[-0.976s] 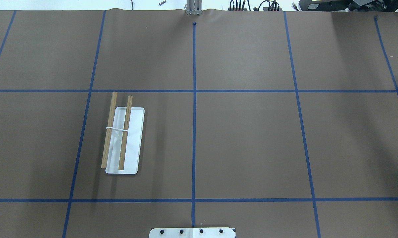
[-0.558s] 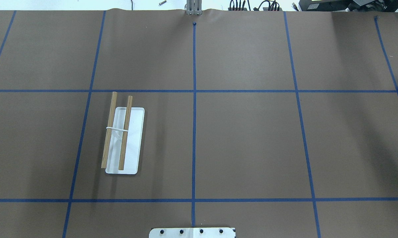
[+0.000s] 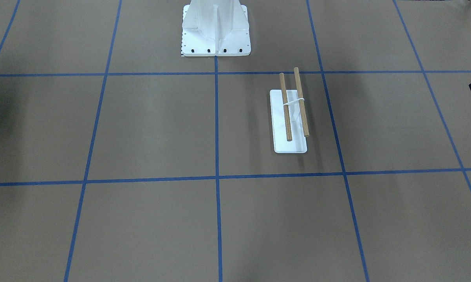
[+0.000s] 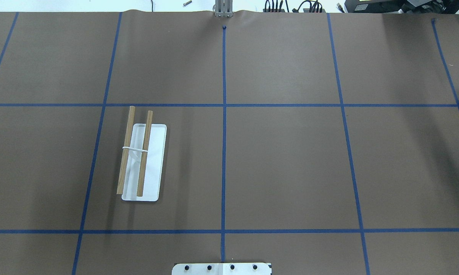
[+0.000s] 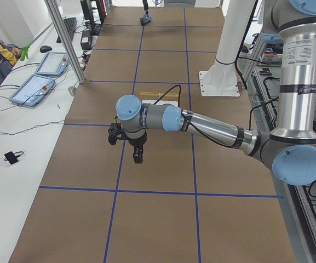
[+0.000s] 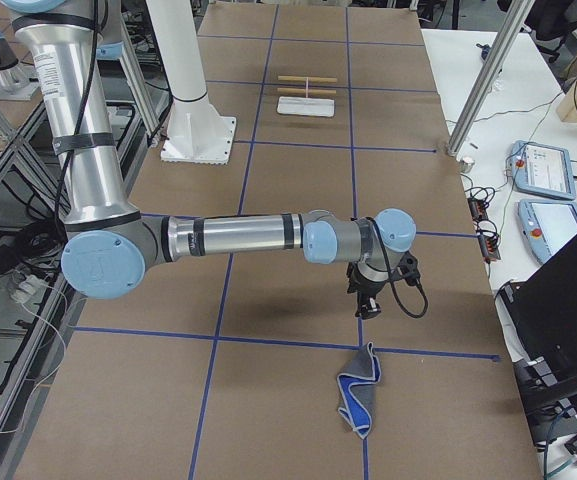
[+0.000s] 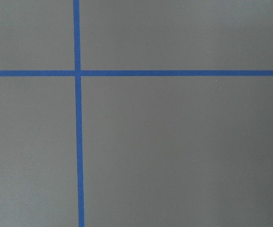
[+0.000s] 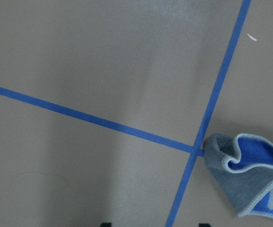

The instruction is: Hang towel on rack

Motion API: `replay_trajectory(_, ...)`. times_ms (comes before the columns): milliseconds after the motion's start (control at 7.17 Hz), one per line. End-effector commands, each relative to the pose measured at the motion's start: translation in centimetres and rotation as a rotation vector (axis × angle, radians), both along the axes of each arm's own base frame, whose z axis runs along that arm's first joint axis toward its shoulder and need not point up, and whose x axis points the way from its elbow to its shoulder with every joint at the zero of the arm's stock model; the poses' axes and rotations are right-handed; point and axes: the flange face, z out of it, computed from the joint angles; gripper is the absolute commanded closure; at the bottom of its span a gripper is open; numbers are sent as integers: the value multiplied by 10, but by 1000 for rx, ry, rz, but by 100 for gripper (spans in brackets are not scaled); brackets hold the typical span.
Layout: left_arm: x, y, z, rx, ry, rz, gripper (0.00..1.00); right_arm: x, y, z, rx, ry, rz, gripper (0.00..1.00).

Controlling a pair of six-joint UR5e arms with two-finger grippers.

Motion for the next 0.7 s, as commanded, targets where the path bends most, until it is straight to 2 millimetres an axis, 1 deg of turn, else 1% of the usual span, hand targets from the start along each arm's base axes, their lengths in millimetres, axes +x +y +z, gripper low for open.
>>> replay_trajectory(0,0,-1,3,6,1,-1,2,9,-22,19,22,-3,-56,32)
replay_trajectory(139,0,-1,3,6,1,-1,2,7,-28,27,19,0,-71,32)
replay_trajectory(279,0,-1,3,8,1,-1,2,-8,-38,30,124,2,-100,38)
replay_trajectory(418,0,-1,3,6,1,-1,2,-28,-42,52,207,-3,-164,41)
replay_trajectory(558,0,-2,6,3,0,0,2,-38,-48,60,285,-11,-242,48)
